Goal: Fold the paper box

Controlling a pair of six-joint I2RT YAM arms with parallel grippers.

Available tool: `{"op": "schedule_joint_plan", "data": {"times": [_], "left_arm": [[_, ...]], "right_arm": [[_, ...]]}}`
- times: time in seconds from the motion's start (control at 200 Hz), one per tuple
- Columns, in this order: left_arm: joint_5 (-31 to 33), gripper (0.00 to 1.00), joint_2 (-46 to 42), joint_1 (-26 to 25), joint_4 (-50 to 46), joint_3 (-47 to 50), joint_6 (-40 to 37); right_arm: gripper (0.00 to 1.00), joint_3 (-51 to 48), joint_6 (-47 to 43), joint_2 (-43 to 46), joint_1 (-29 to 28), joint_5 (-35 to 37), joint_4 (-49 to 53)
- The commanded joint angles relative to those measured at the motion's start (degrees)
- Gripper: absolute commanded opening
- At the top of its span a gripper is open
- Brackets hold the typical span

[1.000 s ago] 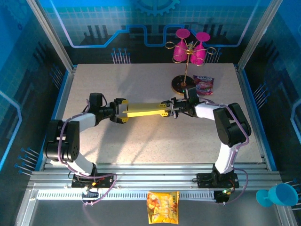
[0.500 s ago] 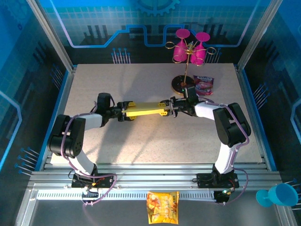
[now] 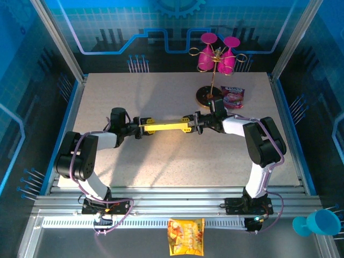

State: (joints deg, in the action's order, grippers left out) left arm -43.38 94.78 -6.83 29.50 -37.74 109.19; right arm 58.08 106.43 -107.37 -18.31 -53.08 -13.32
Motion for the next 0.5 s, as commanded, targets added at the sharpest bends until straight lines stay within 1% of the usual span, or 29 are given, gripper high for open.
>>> {"op": "schedule_joint_plan", "data": {"times": [0.0,0.105,0.165,0.27,0.315,0.38,0.45,0.495], "left_arm": [[0.43,0.16,-2.49,-0.64,-3.97,0.94,5.9],[1.41,0.12,-5.02,-0.64,-9.2,1.17,5.93],[1.87,0.1,-6.75,-0.64,-13.45,1.09,5.69],[2.41,0.11,-8.86,-0.38,-18.26,1.5,5.6],[2.42,0.11,-9.53,-0.11,-18.91,1.91,5.75],[2.08,0.11,-10.13,0.39,-19.83,2.44,6.05],[1.84,0.11,-11.06,0.96,-21.87,2.67,6.15],[1.72,0.1,-11.89,1.26,-24.38,2.42,5.83]], "right_arm": [[0.35,0.6,-4.09,0.14,0.51,-0.04,0.37],[0.48,2.37,-8.51,1.66,0.81,0.91,5.18],[0.56,4.9,-14.84,3.57,1.29,2.0,12.73],[0.65,10.75,-28.34,6.92,2.53,4.36,28.74],[0.68,12.83,-33.77,8.67,3.26,5.85,34.4],[0.69,14.52,-40.24,11.34,4.57,8.07,39.93],[0.7,15.81,-46.94,14.44,5.8,10.11,43.39],[0.67,17.95,-53.95,16.06,6.08,12.43,47.07]]}}
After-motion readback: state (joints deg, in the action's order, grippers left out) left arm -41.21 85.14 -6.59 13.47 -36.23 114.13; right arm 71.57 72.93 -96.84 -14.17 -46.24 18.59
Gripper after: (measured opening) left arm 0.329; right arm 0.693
